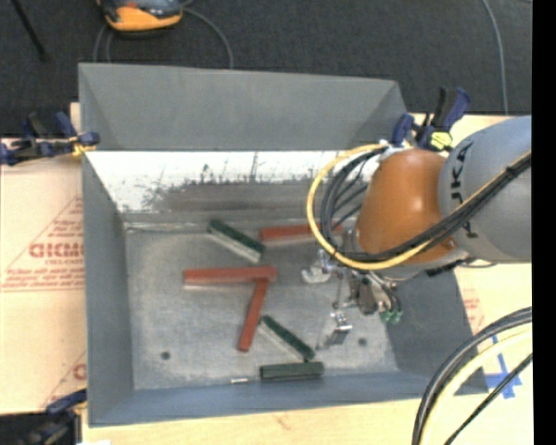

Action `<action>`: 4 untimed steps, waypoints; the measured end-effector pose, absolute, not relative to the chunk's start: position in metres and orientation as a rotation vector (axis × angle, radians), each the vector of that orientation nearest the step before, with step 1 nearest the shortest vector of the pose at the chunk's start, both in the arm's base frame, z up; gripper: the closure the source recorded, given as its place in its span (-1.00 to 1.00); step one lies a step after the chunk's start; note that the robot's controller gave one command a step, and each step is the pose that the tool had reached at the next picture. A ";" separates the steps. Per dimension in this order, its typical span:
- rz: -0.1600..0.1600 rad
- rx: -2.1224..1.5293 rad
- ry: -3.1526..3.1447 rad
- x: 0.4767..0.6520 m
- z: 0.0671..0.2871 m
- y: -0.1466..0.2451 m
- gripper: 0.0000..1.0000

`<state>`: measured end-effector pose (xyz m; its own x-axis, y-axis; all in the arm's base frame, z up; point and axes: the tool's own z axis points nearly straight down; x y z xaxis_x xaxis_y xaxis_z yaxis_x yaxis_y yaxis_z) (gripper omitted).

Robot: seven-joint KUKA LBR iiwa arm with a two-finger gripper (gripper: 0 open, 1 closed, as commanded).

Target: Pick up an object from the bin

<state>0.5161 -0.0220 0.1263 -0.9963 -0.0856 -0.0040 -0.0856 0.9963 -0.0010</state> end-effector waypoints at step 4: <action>0.000 0.241 3.125 0.510 0.078 0.020 1.00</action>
Offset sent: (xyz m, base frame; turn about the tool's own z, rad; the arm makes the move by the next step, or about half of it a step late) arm -0.0095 0.0441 -0.0563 0.2423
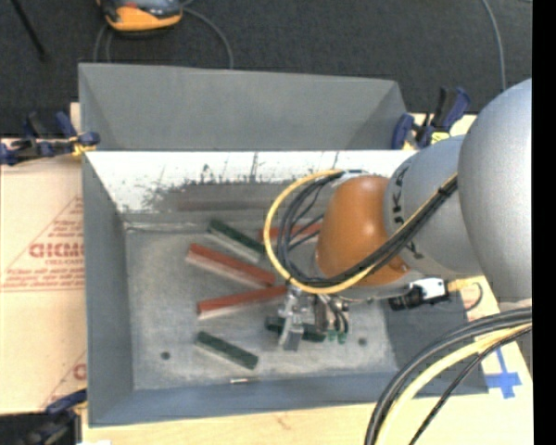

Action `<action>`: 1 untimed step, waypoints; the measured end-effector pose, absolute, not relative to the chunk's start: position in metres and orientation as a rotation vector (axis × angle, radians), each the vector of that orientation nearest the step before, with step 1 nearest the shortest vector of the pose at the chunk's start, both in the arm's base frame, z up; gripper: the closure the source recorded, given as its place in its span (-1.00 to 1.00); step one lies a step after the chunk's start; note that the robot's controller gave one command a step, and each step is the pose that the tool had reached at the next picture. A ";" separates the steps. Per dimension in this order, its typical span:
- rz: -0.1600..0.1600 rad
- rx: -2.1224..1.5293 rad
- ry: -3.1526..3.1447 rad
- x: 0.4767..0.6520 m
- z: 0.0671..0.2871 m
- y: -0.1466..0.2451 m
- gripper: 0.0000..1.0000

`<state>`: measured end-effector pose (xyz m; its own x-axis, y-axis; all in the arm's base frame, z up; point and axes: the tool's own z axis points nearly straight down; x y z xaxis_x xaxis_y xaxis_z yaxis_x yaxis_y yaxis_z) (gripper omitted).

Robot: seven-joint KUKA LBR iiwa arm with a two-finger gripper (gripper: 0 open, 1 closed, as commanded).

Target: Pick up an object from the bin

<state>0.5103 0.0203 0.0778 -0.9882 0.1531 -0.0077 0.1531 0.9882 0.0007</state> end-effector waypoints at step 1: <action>-0.001 0.240 3.134 0.508 0.091 0.020 1.00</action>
Offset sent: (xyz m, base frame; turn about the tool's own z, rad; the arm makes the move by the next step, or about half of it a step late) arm 0.0000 0.0002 0.0503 0.0000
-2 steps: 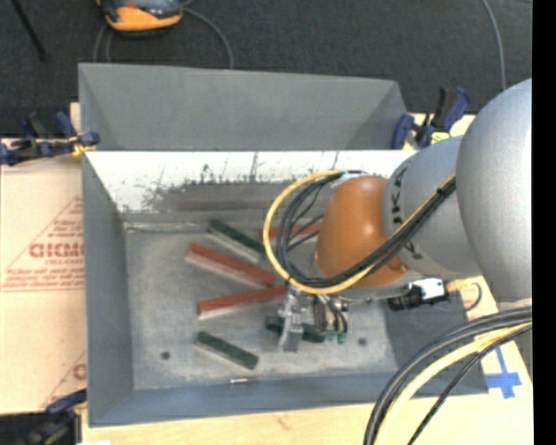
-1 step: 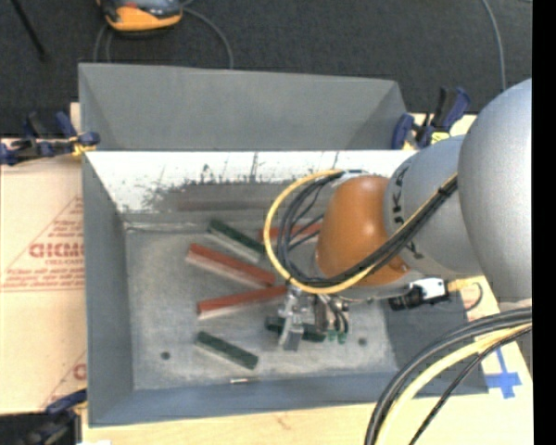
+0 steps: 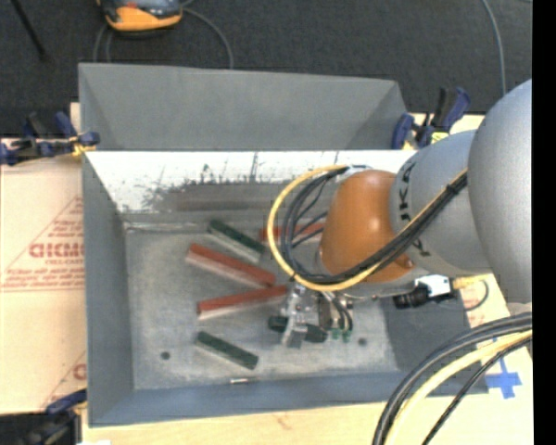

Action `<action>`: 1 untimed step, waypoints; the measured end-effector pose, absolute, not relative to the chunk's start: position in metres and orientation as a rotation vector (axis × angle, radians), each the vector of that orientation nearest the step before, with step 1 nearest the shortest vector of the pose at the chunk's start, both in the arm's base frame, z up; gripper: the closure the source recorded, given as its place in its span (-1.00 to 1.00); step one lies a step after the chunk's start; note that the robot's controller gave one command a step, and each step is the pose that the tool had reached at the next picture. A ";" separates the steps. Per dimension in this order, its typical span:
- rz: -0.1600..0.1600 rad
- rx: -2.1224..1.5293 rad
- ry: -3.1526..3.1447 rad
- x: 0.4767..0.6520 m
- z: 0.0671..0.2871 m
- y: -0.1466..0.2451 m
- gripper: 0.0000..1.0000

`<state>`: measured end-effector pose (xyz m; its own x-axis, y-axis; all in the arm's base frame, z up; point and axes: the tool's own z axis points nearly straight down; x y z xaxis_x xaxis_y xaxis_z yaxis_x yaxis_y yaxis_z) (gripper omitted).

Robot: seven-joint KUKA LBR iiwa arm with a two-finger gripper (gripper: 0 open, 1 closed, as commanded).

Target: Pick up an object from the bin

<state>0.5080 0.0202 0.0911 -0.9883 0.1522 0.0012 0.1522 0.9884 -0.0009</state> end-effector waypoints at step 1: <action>0.000 -0.238 -3.134 0.509 0.111 0.020 1.00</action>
Offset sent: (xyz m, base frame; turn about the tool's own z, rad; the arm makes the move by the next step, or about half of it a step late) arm 0.0001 0.0000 0.1023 0.0000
